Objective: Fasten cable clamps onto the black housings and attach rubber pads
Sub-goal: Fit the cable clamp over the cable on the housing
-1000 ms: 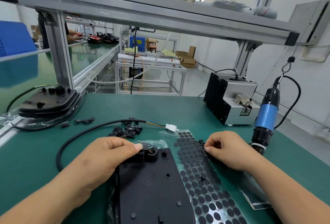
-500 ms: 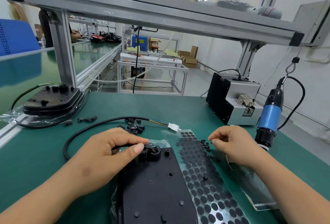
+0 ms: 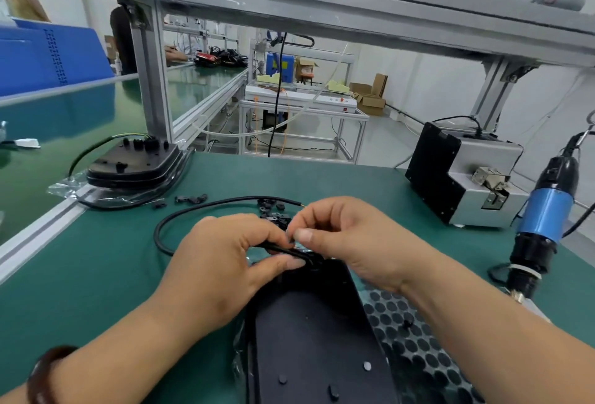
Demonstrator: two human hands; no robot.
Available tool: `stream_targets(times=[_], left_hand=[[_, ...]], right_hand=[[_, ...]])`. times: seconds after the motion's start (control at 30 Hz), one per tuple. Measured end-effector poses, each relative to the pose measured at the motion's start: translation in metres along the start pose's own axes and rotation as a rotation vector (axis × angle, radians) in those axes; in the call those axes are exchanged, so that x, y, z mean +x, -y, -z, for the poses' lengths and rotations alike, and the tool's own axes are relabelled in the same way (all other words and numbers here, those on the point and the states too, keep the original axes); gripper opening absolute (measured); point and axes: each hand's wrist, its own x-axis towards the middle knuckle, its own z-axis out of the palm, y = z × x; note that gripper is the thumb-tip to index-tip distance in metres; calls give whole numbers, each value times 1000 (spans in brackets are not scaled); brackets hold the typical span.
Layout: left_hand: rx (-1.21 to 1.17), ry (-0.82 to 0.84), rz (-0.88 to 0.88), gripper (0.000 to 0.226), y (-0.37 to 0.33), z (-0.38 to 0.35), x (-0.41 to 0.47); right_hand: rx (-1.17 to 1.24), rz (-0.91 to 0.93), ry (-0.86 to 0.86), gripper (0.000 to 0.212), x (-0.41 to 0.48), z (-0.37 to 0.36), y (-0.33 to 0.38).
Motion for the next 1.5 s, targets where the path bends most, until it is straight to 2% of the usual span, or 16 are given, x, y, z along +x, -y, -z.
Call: stream_targets(times=[0.27, 0.5, 0.7, 0.97, 1.13, 1.2, 1.33, 1.5], left_hand=[[185, -49, -148, 30, 1, 2, 1], [223, -77, -220, 29, 4, 2, 1], [251, -87, -272, 31, 6, 2, 2], [271, -77, -283, 31, 7, 2, 3], [309, -43, -339, 29, 6, 6, 4], [307, 3, -356, 26, 5, 9, 7], [296, 115, -383, 17, 7, 17, 13], [205, 123, -332, 12, 2, 19, 14]], right_hand=[[128, -30, 50, 13, 0, 3, -11], [273, -34, 107, 13, 0, 6, -13], [290, -34, 87, 10, 0, 5, -15], [237, -57, 121, 5, 2, 8, -14], [215, -113, 194, 26, 7, 12, -12], [138, -126, 234, 15, 7, 12, -8], [66, -100, 180, 16, 9, 7, -6], [39, -84, 152, 16, 11, 5, -6]])
